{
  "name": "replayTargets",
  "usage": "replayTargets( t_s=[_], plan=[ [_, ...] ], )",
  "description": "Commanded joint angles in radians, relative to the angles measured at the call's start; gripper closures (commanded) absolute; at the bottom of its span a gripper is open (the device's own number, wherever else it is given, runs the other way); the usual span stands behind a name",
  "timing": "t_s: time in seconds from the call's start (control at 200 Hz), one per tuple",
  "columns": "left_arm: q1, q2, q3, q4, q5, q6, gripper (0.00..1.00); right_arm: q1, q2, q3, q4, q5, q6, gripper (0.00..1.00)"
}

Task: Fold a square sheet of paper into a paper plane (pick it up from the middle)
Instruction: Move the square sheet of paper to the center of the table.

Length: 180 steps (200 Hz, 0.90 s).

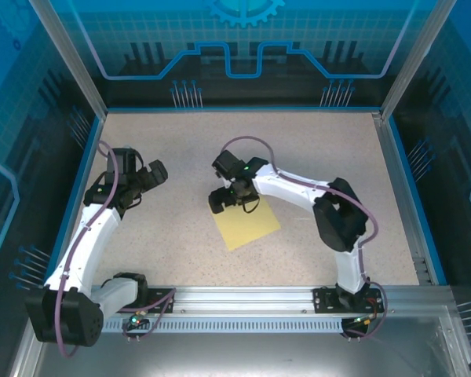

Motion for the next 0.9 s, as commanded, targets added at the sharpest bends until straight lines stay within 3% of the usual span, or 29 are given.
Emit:
replayTargets(
  t_s=[0.0,0.34,0.71,0.895],
  plan=[
    [0.01,-0.006,0.022,-0.021,0.022,-0.02,0.02,-0.006,0.073,0.051,0.012,-0.094,0.025,0.07],
    [0.01,-0.001,0.012,-0.017,0.02,-0.021,0.01,-0.057,0.116,-0.018,0.038,-0.105,0.062,0.06],
    [0.01,-0.002,0.012,-0.027,0.023,-0.018,0.02,-0.212,-0.112,-0.341,0.1,-0.049,0.1,0.06],
    [0.01,-0.009,-0.008,-0.013,0.038,-0.039,0.01,-0.212,-0.209,-0.315,0.035,0.036,0.046,0.06]
  ],
)
